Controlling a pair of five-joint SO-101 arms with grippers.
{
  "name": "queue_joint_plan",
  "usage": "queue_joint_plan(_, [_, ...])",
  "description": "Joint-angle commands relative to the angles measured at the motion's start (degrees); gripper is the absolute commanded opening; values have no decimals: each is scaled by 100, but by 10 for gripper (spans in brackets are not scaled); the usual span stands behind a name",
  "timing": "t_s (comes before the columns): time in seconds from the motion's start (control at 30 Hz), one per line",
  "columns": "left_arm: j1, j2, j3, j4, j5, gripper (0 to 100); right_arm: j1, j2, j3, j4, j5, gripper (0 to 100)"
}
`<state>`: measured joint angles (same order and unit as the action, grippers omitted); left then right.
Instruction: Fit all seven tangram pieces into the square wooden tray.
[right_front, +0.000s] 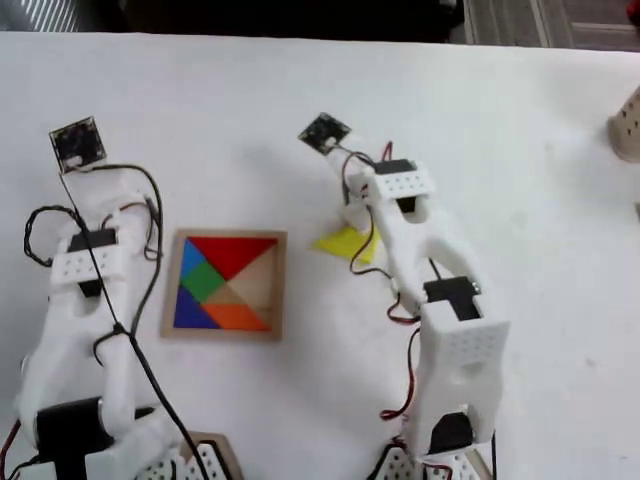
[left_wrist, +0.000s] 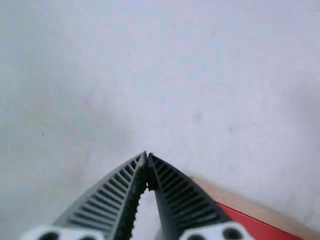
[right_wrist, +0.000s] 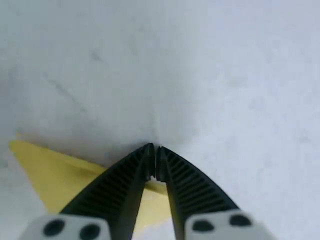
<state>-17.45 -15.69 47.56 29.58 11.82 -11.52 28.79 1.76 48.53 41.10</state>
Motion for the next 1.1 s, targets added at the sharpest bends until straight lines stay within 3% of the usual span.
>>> queue_joint_plan(0.0, [-31,-13,-185,-176,62,27,277,-321,246,110,158,18])
queue_joint_plan(0.37, [66,-13,-158,-176,62,27,558,-936,1002,1112,264,18])
queue_joint_plan(0.53, [127,-13,-149,-141,-308,27,532,-1692,2110,919,255,18])
queue_joint_plan(0.8, [127,-13,-149,-132,-308,27,382,-3916,4615,-295,167,18])
queue_joint_plan(0.93, [136,-13,-141,-132,-308,27,426,-4514,4941,-365,-695,18])
queue_joint_plan(1.07, [215,-13,-141,-123,-325,27,136,-4629,4712,-119,-826,18])
